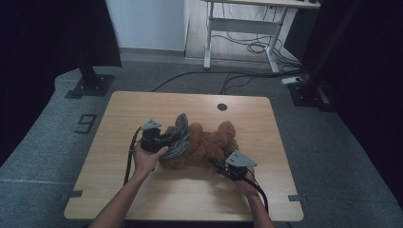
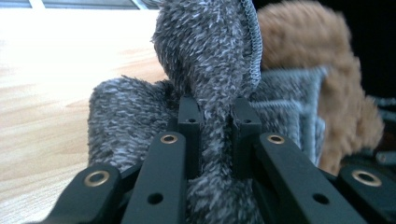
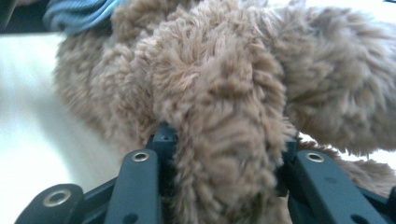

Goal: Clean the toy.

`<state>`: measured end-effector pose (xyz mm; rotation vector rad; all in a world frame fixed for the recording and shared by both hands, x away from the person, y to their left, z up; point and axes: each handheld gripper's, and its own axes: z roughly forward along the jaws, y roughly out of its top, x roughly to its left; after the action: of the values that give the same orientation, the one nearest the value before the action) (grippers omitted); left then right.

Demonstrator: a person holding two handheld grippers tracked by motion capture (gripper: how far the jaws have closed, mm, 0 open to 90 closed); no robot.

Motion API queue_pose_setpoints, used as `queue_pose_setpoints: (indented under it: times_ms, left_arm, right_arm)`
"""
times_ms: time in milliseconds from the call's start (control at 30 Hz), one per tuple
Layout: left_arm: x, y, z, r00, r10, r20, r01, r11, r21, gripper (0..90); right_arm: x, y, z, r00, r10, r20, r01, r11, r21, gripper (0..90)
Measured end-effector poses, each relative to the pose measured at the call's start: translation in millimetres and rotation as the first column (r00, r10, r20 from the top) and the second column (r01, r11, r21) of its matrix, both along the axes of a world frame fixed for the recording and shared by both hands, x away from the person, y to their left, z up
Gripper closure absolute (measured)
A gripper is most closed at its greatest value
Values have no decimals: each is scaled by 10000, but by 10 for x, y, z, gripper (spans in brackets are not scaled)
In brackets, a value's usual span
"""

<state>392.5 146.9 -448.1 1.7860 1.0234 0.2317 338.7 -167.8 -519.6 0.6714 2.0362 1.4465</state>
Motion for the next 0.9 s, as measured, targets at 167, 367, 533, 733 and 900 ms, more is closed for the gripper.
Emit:
queue_pose_setpoints:
  times_ms: [167,367,533,733,900]
  left_arm:
    - [43,-16,118,9998,178,95,-180,9996,235,774]
    - [-11,-133,-74,9999,-63,-120,70,9983,578,771]
    - [-149,-84,-125,9999,-105,95,101,9991,408,772]
    - [-242,-83,-164,9994,-180,298,170,9993,338,773]
    - [-284,-93,-170,9991,-266,325,257,9993,285,773]
  right_arm:
    - [-148,-44,-82,9991,351,-251,-369,9965,-746,554]
    - [-278,-132,-179,9969,211,-762,-289,9944,-1019,404]
    - [-438,-353,-61,9916,-220,-1276,235,9997,106,288]
    - [-591,-687,490,9934,-665,-939,828,9797,1824,200]
    - [-388,-549,896,9913,-477,-1226,662,9862,1516,180]
